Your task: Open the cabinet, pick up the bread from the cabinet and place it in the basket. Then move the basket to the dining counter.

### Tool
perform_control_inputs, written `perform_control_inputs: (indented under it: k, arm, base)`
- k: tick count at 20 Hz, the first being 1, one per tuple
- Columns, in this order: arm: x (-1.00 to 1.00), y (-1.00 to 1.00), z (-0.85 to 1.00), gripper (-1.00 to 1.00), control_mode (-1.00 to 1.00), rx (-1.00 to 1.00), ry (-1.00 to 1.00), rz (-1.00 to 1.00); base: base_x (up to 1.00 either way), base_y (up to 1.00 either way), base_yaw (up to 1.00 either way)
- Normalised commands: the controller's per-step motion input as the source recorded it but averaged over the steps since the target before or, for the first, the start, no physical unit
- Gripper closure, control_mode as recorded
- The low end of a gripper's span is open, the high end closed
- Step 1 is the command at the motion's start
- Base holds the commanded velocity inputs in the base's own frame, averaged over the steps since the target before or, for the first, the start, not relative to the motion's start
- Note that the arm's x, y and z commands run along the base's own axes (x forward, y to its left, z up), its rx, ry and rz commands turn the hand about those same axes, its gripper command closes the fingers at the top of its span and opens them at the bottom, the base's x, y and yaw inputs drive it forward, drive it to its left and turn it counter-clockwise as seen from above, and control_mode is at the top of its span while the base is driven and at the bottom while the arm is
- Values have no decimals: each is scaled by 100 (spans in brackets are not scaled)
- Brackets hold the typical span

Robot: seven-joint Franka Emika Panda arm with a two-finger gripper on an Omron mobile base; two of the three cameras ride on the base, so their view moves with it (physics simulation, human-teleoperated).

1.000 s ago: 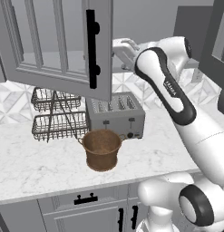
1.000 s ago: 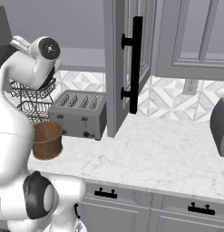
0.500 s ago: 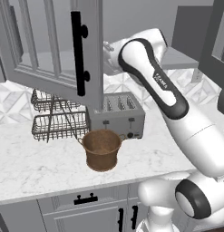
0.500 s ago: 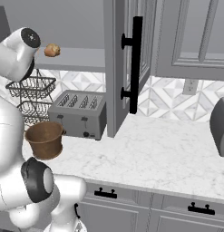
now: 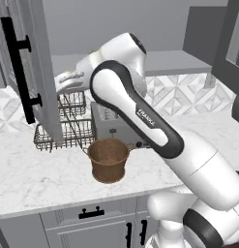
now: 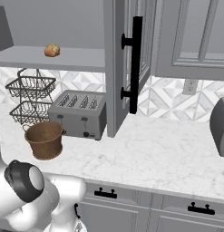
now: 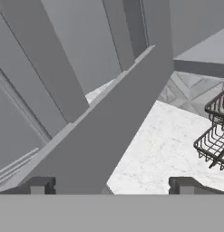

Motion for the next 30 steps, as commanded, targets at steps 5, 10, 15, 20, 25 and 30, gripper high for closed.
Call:
perform_control_inputs:
  k: [5, 10, 15, 20, 25, 30]
  arm:
    - [-2, 49, 0, -100, -100, -14, -5, -20]
    - [73, -95, -2, -100, -100, 0, -2, -27]
    - [93, -97, -6, -100, -100, 0, -7, -23]
    - [97, -68, 6, -100, -100, -1, -10, -24]
    - [90, -36, 49, -100, -100, 0, 0, -31]
    - [77, -7, -3, -100, -100, 0, 0, -23]
  base:
    - [0, 0, 0]
    - [0, 0, 0]
    - [0, 0, 0]
    - [0, 0, 0]
    - [0, 0, 0]
    - [0, 0, 0]
